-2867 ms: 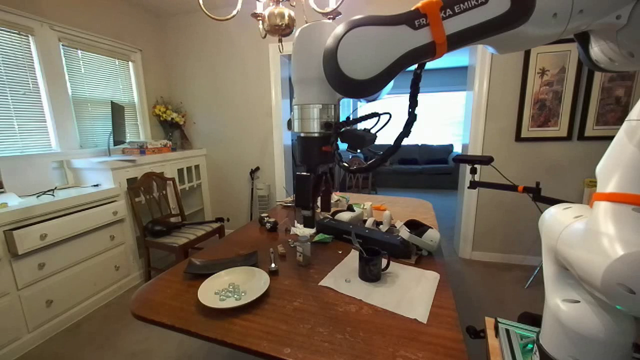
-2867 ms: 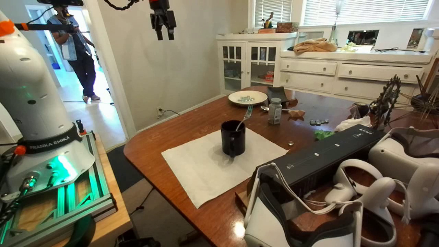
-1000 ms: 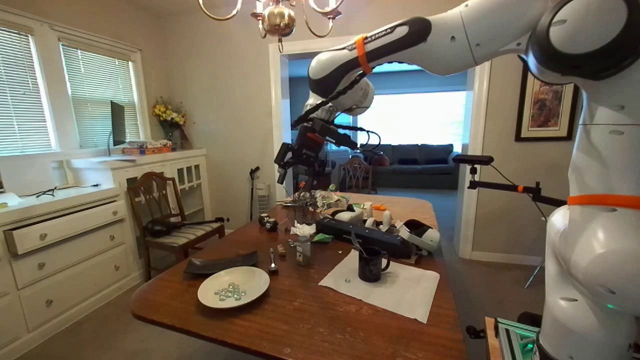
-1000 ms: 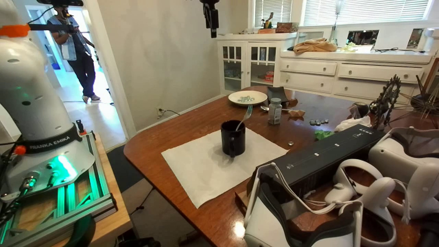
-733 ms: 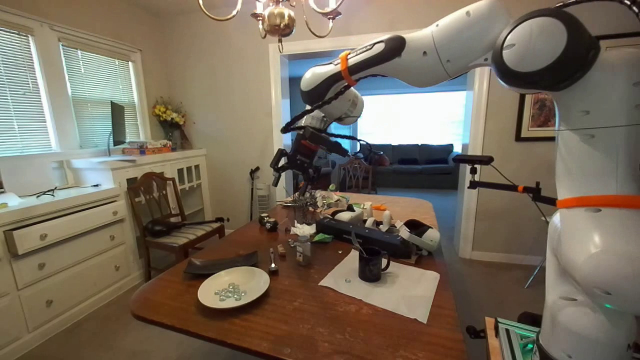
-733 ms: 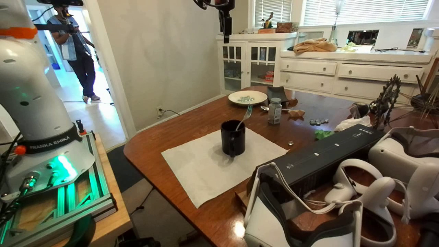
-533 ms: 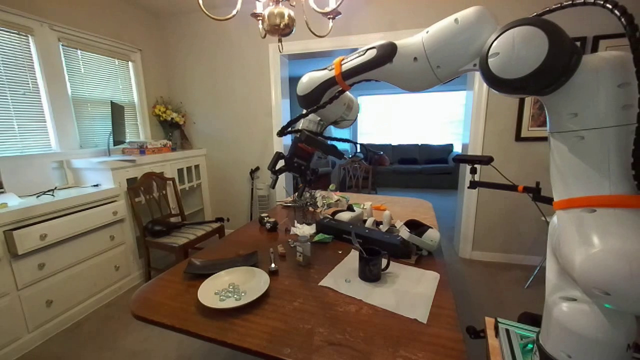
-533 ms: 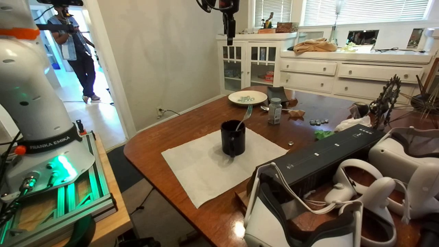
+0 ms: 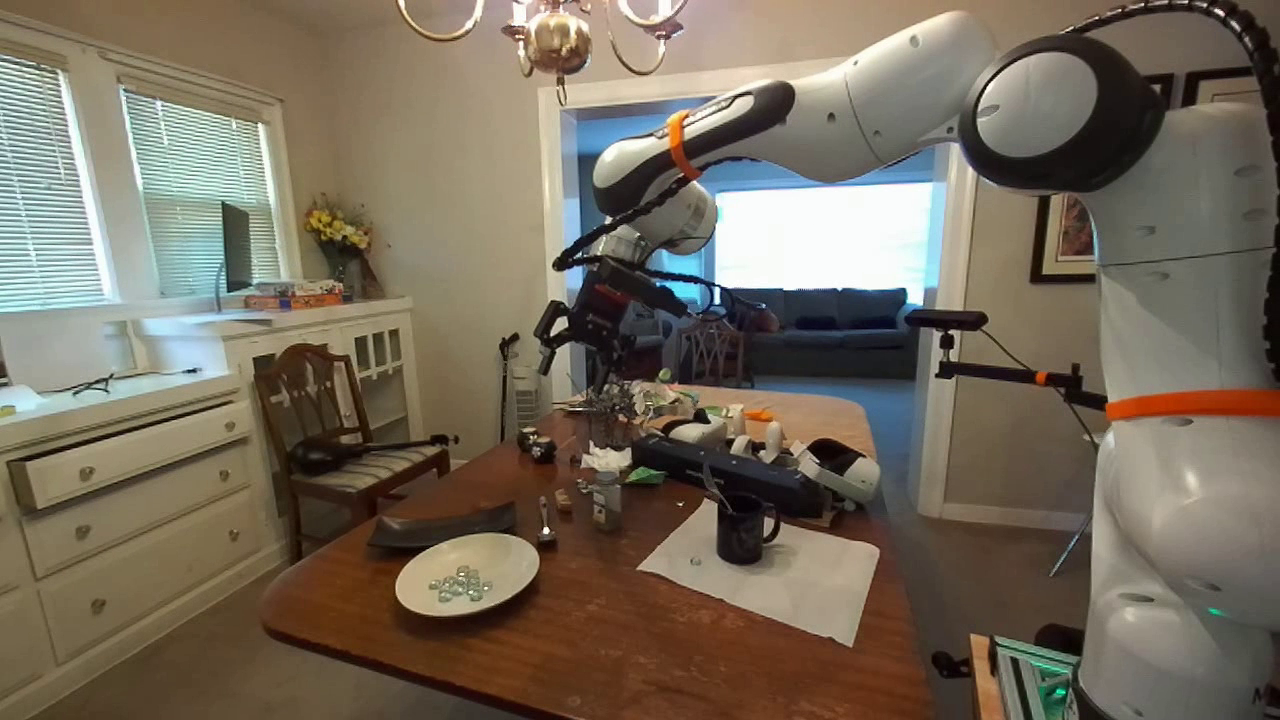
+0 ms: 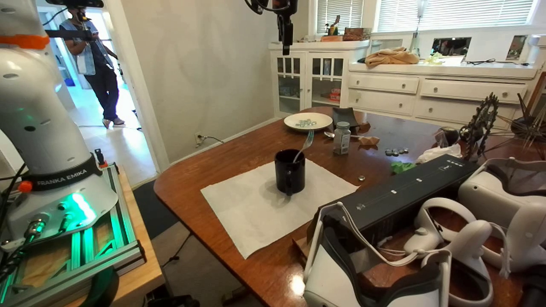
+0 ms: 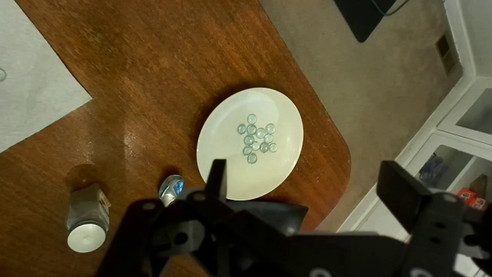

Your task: Pour the contents on the white plate into the black mug.

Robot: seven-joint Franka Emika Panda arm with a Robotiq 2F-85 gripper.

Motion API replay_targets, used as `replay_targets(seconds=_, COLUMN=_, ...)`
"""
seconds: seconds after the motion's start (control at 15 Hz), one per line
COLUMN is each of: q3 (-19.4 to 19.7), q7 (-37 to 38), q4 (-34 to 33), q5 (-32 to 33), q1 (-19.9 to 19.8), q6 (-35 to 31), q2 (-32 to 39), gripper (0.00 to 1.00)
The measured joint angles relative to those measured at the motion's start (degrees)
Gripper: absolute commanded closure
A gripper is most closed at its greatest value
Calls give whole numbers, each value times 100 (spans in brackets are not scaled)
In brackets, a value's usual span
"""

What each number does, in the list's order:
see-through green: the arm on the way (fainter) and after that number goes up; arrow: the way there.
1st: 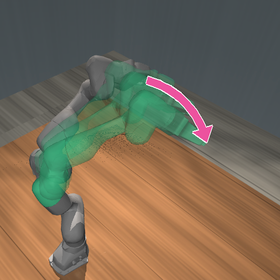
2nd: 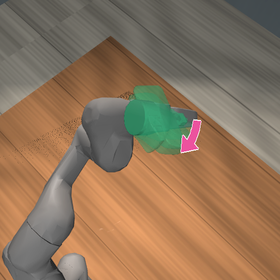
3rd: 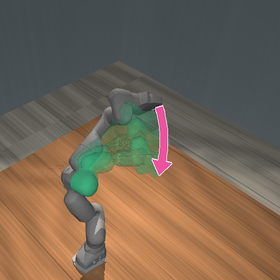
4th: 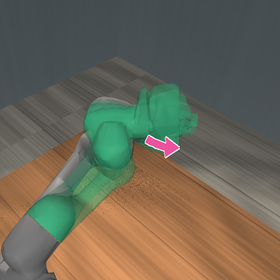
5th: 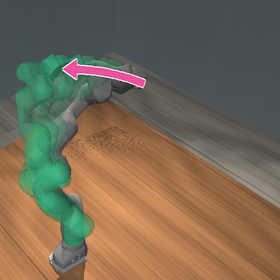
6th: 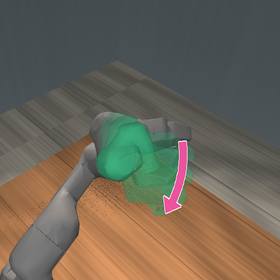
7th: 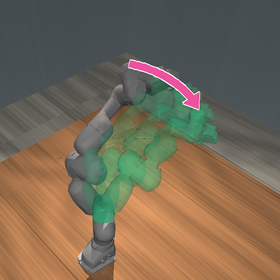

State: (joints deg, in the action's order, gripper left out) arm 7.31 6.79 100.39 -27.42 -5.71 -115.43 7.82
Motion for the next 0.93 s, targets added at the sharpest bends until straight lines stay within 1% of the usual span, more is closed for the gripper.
replay_targets(seconds=0.27, q3=-31, q7=0, q4=-15, q5=10, q1=0, q6=-18, q2=48, gripper=0)
replay_targets(seconds=0.47, q3=-30, q7=-12, q4=-134, q5=-9, q1=-45, q6=-42, q2=252, gripper=0)
replay_targets(seconds=0.67, q3=-30, q7=-22, q4=-337, q5=-70, q1=-166, q6=-98, q2=615, gripper=0)
replay_targets(seconds=0.93, q3=-49, q7=-120, q4=-739, q5=-296, q1=-453, q6=-151, q2=1319, gripper=0)
